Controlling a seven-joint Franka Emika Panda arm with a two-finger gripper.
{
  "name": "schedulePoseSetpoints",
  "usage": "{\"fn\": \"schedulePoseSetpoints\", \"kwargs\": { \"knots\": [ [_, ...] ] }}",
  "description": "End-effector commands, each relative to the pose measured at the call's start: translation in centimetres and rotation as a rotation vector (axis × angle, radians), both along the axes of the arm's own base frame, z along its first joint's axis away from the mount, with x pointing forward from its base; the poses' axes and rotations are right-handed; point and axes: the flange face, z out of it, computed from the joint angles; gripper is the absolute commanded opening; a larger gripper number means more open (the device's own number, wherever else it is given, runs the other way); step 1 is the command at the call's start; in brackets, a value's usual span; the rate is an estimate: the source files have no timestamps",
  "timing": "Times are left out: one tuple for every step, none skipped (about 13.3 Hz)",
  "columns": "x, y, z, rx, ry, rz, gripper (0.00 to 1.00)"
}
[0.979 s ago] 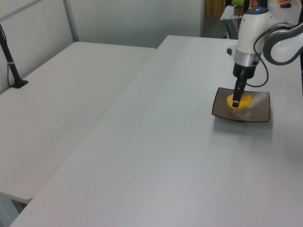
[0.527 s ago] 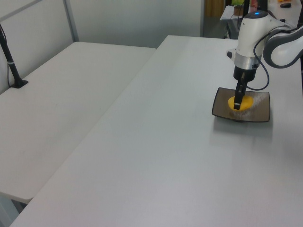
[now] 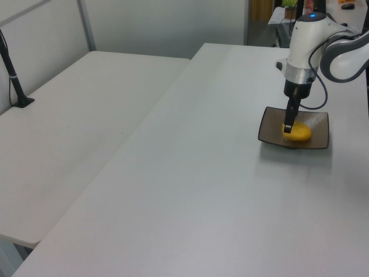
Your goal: Put potatoes on a ceramic plate
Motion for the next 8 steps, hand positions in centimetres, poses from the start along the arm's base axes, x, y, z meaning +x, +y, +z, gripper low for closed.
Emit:
{"fn": "schedulePoseSetpoints", "kwargs": {
  "knots": [
    [0.7,0.3,3.0,-0.015,0.002,0.004,1.0],
    [1.1,0.3,4.2,-0.016,0.0,0.002,1.0],
    [1.5,0.4,5.6,-0.016,-0.001,0.0,1.0],
    [2.1,1.5,7.8,-0.021,0.0,0.014,1.0],
    [2.8,1.8,10.9,-0.02,0.002,0.005,1.0],
    [3.4,1.8,14.2,-0.013,0.007,-0.039,1.0],
    [3.6,2.1,17.3,-0.011,0.005,-0.083,1.0],
    [3.7,2.1,20.4,-0.006,-0.004,-0.105,1.0]
  ]
}}
